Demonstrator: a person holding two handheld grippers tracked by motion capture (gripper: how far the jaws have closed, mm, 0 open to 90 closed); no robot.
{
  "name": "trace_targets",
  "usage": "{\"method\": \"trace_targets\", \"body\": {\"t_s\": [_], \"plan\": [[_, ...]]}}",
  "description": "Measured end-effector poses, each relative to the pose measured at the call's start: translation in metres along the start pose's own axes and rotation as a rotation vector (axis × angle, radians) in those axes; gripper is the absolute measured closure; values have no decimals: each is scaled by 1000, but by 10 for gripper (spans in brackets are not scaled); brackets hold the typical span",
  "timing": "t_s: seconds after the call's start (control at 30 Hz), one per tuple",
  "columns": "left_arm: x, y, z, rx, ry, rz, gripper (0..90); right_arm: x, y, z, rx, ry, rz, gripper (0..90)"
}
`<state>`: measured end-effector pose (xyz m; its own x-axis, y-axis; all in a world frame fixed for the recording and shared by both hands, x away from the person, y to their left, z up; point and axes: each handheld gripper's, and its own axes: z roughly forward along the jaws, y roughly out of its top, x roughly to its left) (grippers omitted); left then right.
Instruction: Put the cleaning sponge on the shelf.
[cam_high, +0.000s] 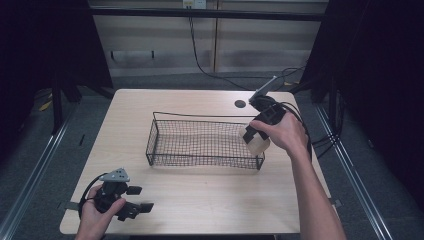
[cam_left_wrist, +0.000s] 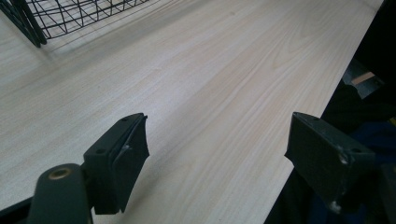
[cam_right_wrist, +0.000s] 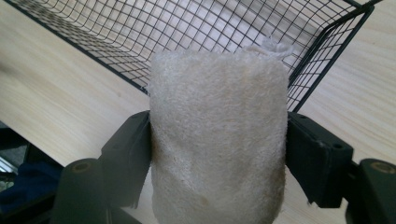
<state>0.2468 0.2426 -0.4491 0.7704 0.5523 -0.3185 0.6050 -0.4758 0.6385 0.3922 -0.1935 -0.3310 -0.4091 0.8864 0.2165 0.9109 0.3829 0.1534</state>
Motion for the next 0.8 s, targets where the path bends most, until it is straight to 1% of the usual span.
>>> {"method": "trace_targets", "body": {"t_s": [0.13, 0.23, 0.33, 0.43, 0.53, 0.7, 0.8], "plan": [[0, 0, 0, -1, 0, 2, 203, 1, 5, 4, -4, 0, 2, 284], [0, 0, 0, 1, -1, 1, 203, 2, 8, 5, -1, -4, 13, 284], [0, 0, 0, 1, -2, 1, 203, 2, 11, 8, 3, -20, 18, 284], [0, 0, 0, -1, 5, 1, 203, 2, 14, 11, 4, -30, 33, 284], [0, 0, -1, -2, 3, 1, 203, 1, 17, 14, 6, -40, 42, 284], [0, 0, 0, 4, 1, 0, 203, 0, 20, 18, 11, -36, 68, 284], [-1, 0, 1, 6, -2, 3, 203, 0, 22, 22, 1, -35, 82, 284]]}}
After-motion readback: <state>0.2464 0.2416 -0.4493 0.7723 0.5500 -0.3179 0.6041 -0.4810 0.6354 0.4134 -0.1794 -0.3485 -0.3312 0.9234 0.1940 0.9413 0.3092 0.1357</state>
